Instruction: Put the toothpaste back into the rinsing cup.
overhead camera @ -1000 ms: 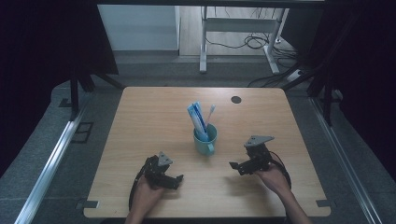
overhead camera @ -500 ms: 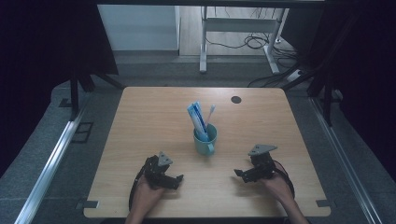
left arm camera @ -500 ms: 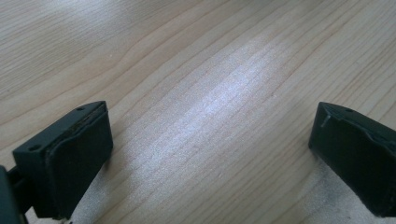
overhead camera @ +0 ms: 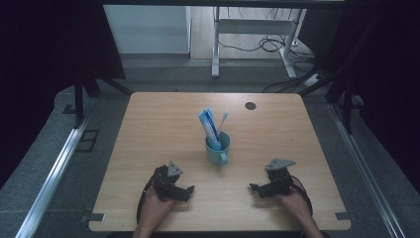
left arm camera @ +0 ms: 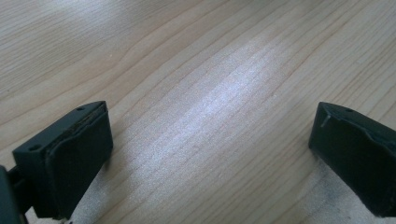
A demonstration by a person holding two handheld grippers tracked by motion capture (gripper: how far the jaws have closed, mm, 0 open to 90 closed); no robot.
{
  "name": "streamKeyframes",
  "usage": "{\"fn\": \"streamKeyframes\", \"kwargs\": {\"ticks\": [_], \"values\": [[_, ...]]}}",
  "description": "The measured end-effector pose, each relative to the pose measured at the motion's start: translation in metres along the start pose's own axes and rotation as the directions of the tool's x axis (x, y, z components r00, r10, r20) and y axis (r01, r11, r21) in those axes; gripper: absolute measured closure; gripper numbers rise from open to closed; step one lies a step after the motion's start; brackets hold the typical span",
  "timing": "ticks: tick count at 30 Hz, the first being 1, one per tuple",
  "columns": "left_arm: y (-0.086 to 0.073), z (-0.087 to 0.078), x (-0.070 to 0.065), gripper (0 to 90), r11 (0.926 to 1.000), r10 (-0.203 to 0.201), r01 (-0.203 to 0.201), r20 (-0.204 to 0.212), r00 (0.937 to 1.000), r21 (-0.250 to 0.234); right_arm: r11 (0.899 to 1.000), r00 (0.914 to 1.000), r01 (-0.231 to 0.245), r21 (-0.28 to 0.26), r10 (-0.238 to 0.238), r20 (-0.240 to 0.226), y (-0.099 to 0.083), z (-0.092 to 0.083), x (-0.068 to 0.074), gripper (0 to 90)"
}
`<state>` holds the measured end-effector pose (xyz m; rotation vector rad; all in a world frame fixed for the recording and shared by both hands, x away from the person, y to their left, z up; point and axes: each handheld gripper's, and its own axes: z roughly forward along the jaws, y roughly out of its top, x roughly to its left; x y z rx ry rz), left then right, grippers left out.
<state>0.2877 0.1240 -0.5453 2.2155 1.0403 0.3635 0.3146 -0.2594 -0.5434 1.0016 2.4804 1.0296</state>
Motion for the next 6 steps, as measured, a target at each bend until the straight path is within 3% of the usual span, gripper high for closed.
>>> {"fn": "streamKeyframes", "kwargs": {"ticks": [6], "values": [[0.0000, 0.0000, -0.0001, 0.0, 1.0000, -0.001, 0.001, 0.000, 1.0000, 0.000, 1.000, 0.9999, 0.011, 0.002, -0.011, 0.006, -0.0003, 0.0003, 0.0009, 1.2]]}}
